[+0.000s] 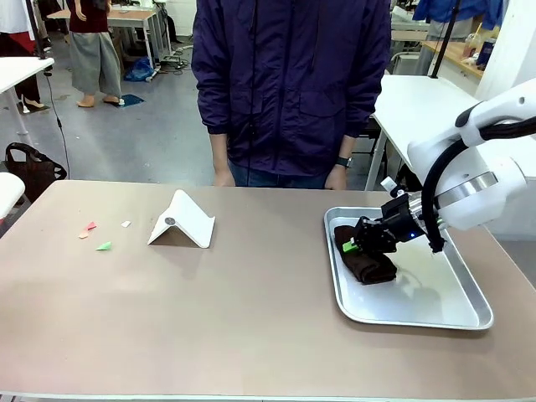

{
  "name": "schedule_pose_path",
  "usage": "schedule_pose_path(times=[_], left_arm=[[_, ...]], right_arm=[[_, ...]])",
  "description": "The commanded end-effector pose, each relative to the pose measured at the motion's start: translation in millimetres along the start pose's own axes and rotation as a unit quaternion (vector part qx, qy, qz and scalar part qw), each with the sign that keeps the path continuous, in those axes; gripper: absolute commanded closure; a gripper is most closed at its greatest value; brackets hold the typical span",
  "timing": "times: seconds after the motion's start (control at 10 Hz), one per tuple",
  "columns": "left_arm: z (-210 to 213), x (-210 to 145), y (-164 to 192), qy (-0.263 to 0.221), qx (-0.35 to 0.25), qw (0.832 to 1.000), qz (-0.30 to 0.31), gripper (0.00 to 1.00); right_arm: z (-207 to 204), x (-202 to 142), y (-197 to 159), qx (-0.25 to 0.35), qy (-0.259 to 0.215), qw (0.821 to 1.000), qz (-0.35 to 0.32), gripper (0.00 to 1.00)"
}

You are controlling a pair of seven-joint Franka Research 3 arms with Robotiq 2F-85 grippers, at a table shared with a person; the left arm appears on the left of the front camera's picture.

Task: Clean the surface of the table.
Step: If a person points to the right, clean the right side of the table with your right hand, and if they point to the left, clean the left side with your left hand.

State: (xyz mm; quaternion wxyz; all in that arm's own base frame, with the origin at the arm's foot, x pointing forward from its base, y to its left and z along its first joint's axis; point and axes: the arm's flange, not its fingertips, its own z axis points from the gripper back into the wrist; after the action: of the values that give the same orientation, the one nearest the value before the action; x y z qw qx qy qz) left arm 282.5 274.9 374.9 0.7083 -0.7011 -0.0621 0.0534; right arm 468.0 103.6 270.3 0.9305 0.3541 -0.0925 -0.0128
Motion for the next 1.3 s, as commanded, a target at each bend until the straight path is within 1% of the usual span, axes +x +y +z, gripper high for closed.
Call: schedule_pose_path(times=[0.0, 0.2, 0.4, 0.6, 0.7, 0.8, 0.9, 1.0, 1.1, 1.2], left_arm=[[-1, -3, -3, 0.001, -0.007, 1.000, -0.010, 0.98], [-1, -3, -3, 0.001, -0.007, 1.000, -0.010, 0.98], [-1, -3, -3, 0.001, -0.007, 1.000, -0.010, 0.98], [-1, -3, -3, 0.001, -0.007, 1.000, -0.010, 0.98], [-1, -3, -3, 0.001, -0.007, 1.000, -0.010, 0.98], [-1, -3, -3, 0.001, -0.007, 1.000, -0.010, 0.98], [-1, -3, -3, 0.001, -0.007, 1.000, -0.010, 0.98], [-1, -3, -3, 0.001, -0.007, 1.000, -0.010, 0.98], [-1, -3, -3, 0.001, -0.007, 1.000, -0.010, 0.98], [-1, -3, -3, 0.001, -0.007, 1.000, -0.010, 0.98]], right_arm=[[12, 9, -17, -0.072, -0.012, 0.997, -0.017, 0.91], [34, 12, -29, -0.075, -0.031, 0.996, -0.028, 0.91], [58, 17, -42, -0.089, -0.028, 0.995, -0.041, 0.91], [77, 20, -57, -0.115, -0.036, 0.991, -0.060, 0.91], [90, 22, -63, -0.099, -0.036, 0.992, -0.070, 0.91], [103, 22, -66, -0.070, -0.027, 0.995, -0.072, 0.91], [119, 23, -67, -0.045, -0.019, 0.996, -0.074, 0.91], [138, 23, -63, -0.039, -0.015, 0.997, -0.069, 0.91], [164, 25, -56, -0.070, -0.007, 0.995, -0.067, 0.91], [187, 25, -45, -0.074, -0.003, 0.996, -0.051, 0.91]])
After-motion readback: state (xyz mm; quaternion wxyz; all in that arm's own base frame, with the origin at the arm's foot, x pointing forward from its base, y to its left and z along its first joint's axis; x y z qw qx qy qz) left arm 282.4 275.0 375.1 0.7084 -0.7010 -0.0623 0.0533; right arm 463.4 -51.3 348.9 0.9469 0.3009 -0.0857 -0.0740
